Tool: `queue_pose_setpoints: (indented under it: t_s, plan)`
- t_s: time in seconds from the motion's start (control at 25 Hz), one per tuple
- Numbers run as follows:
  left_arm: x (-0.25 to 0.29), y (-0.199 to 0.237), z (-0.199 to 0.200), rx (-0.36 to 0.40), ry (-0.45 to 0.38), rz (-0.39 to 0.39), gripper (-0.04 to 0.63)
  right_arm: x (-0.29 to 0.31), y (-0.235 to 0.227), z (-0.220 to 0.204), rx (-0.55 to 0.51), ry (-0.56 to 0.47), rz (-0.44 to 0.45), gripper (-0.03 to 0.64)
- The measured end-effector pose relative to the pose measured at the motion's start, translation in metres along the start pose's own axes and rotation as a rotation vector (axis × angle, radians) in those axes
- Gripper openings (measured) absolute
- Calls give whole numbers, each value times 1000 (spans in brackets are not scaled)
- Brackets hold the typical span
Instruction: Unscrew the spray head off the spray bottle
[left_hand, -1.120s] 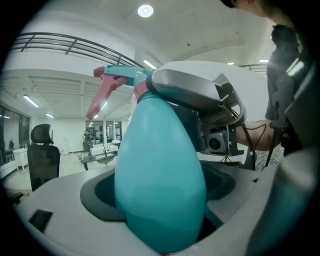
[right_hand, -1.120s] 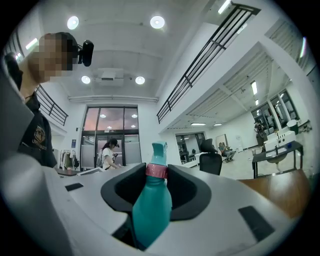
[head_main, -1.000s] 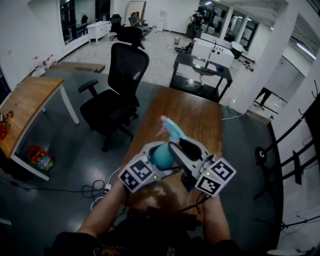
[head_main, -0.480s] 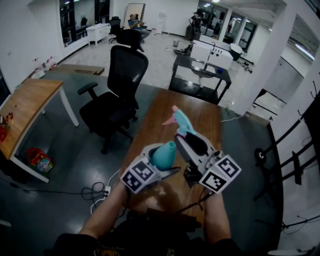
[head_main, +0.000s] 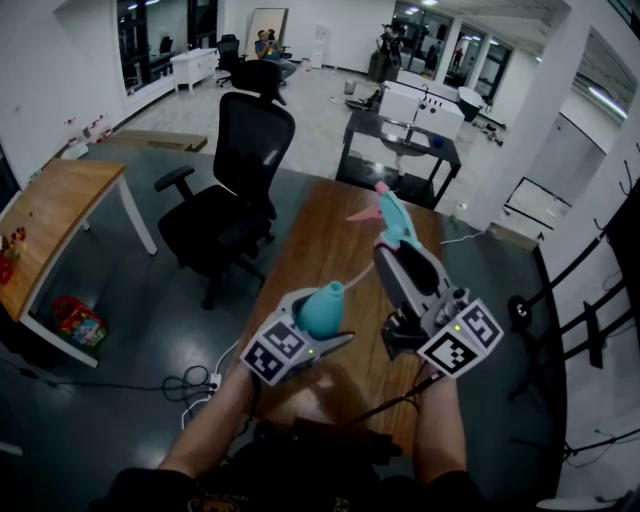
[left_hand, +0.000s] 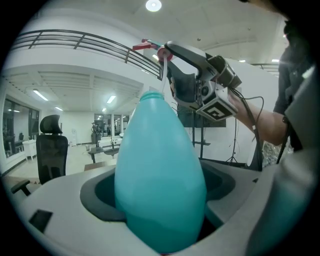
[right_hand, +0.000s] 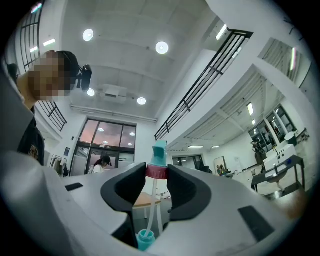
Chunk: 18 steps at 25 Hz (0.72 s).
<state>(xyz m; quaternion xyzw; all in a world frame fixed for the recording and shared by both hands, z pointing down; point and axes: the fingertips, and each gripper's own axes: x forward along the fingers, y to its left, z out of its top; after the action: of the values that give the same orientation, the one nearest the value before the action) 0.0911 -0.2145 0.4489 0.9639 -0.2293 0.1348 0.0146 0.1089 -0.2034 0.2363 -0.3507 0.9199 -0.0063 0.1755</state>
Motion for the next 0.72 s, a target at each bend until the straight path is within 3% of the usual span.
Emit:
queue_pose_setpoints:
  t_s: [0.36, 0.72]
  plan:
    - [0, 5, -9, -1, 20, 11, 437, -6, -9, 25, -24, -72, -31, 141]
    - [-9, 17, 5, -6, -13, 54, 437, -16, -25, 13, 16, -84, -94, 141]
